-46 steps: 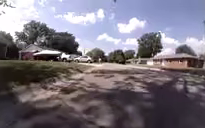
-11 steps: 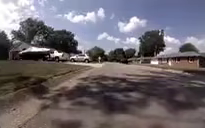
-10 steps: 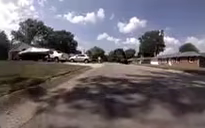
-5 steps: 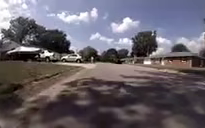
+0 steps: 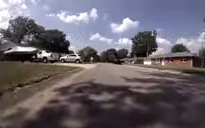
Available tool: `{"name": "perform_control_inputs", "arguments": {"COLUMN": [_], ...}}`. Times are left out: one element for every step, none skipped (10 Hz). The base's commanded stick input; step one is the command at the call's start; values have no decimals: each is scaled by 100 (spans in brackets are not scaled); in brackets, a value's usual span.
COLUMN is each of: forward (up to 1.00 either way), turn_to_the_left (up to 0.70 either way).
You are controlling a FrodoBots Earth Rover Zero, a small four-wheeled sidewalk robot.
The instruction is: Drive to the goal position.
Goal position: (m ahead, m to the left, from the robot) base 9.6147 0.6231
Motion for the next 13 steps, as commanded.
{"name": "perform_control_inputs", "arguments": {"forward": [100,100,100,100,100,100,100,100,100,100,100,100,100], "turn_to_the_left": [0,0,0,0,0,0,0,0,1,2,16,32,26]}}
